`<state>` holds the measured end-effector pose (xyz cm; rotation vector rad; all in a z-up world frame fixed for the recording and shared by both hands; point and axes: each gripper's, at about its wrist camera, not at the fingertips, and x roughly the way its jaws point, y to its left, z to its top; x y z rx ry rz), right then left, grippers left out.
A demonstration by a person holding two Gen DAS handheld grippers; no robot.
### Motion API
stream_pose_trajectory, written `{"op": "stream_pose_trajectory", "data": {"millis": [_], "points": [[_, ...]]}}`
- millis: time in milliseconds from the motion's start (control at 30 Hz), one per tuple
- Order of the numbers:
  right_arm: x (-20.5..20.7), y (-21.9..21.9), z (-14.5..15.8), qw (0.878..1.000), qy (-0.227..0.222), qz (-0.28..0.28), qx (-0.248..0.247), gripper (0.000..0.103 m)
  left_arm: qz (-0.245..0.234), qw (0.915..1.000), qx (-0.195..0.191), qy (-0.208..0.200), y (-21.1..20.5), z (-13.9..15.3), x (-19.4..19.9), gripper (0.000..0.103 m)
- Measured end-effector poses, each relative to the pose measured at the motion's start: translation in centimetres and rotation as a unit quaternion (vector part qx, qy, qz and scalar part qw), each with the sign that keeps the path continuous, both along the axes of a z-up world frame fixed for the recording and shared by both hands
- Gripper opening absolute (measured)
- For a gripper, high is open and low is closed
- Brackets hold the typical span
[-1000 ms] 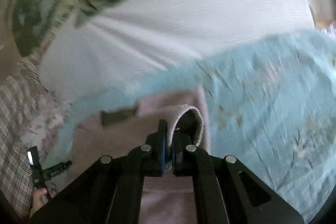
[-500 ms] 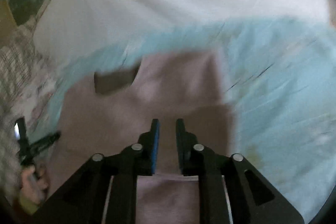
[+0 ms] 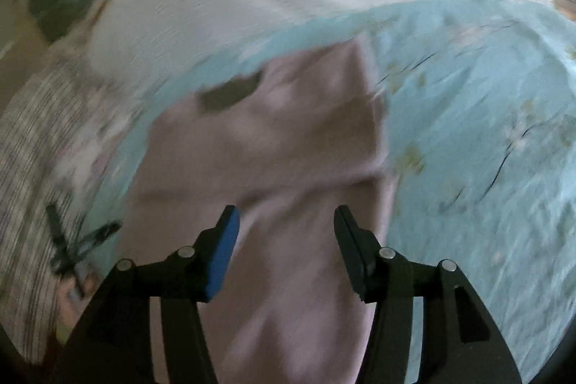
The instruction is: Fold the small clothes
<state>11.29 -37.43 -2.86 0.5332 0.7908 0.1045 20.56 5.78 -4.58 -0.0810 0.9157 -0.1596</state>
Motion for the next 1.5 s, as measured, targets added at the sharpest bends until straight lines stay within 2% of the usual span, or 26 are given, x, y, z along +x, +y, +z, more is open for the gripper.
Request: {"op": "stream_pose_trajectory", "data": {"millis": [33,100,167,233,300,333,400,433,467,533,667,833,933,967,1033,1067,1100,1133,1167,1233,1267,1300,1367,1500], "points": [[-1.1,1.3,0.0,1.000,0.007,0.027,-0.006,0.056,-0.006,1.0000,-0.001,0.003,0.2,-0.1,-1.6,0.075],[-1.9,3.3,-0.2,0.998,0.021,0.043,-0.034,0.056,-0.016,0.9998,0.004,0.008,0.5,-0.2,-4.2,0.075],[-4.0,5.3,-0.8,0.993,0.048,0.048,-0.093,0.057,-0.024,0.9996,0.011,0.011,0.8,-0.5,-6.9,0.075],[-6.0,7.3,-1.8,0.982,0.075,0.052,-0.167,0.057,-0.034,0.9992,0.015,0.016,1.0,-0.8,-9.2,0.075],[-7.4,7.8,-2.3,0.975,0.094,0.053,-0.196,0.057,-0.040,0.9989,0.017,0.019,1.3,-1.0,-10.8,0.075],[-8.6,7.7,-2.8,0.975,0.097,0.050,-0.194,0.057,-0.042,0.9988,0.017,0.021,1.5,-1.0,-11.6,0.075],[-10.4,6.6,-3.0,0.986,0.086,0.042,-0.138,0.058,-0.046,0.9986,0.013,0.024,1.7,-1.2,-13.1,0.075],[-11.7,5.5,-3.2,0.993,0.075,0.036,-0.083,0.058,-0.048,0.9985,0.010,0.026,1.8,-1.2,-13.9,0.075],[-12.3,4.9,-3.5,0.996,0.070,0.032,-0.053,0.058,-0.049,0.9984,0.006,0.028,2.0,-1.3,-14.5,0.075],[-14.7,3.5,-4.3,0.998,0.055,0.027,0.020,0.058,-0.052,0.9980,-0.009,0.033,2.5,-1.6,-16.2,0.076],[-17.4,2.4,-6.9,0.993,0.049,0.020,0.104,0.058,-0.067,0.9964,-0.038,0.036,3.4,-2.3,-19.8,0.077],[-19.2,3.2,-7.5,0.988,0.015,0.046,0.149,0.058,-0.089,0.9923,-0.070,0.050,4.3,-2.9,-22.3,0.081],[-19.1,5.1,-7.5,0.986,0.005,0.077,0.148,0.057,-0.100,0.9863,-0.100,0.085,5.0,-4.2,-22.6,0.080],[-19.1,5.4,-7.4,0.985,0.000,0.085,0.148,0.057,-0.101,0.9854,-0.108,0.085,5.2,-4.4,-22.7,0.079],[-19.0,5.9,-7.5,0.982,-0.010,0.100,0.158,0.050,-0.101,0.9831,-0.127,0.085,5.6,-4.5,-22.7,0.079],[-19.0,5.9,-7.7,0.981,-0.009,0.102,0.163,0.035,-0.103,0.9814,-0.137,0.087,5.8,-4.5,-22.4,0.079],[-19.1,5.8,-8.1,0.980,-0.003,0.102,0.169,0.014,-0.103,0.9797,-0.147,0.090,6.0,-4.5,-22.3,0.076],[-19.1,5.7,-8.3,0.981,0.002,0.099,0.169,0.009,-0.104,0.9785,-0.152,0.092,6.2,-4.5,-22.3,0.069],[-19.4,5.5,-8.3,0.982,0.005,0.094,0.163,0.009,-0.108,0.9777,-0.154,0.093,6.2,-4.5,-22.3,0.064],[-20.5,4.6,-7.9,0.984,-0.004,0.085,0.155,0.009,-0.114,0.9786,-0.143,0.094,5.8,-4.4,-22.3,0.033],[-21.1,4.1,-7.6,0.985,-0.010,0.083,0.153,0.008,-0.117,0.9803,-0.129,0.093,5.4,-4.5,-22.4,0.025],[-21.7,3.6,-7.2,0.985,-0.015,0.081,0.150,0.008,-0.119,0.9817,-0.119,0.090,5.1,-4.4,-22.4,0.008],[-22.8,2.5,-6.6,0.986,-0.024,0.077,0.145,0.008,-0.130,0.9826,-0.109,0.075,4.8,-3.9,-23.0,0.008],[-24.5,0.1,-6.0,0.982,-0.054,0.069,0.166,0.008,-0.139,0.9803,-0.126,0.063,5.5,-3.3,-23.4,0.009]]}}
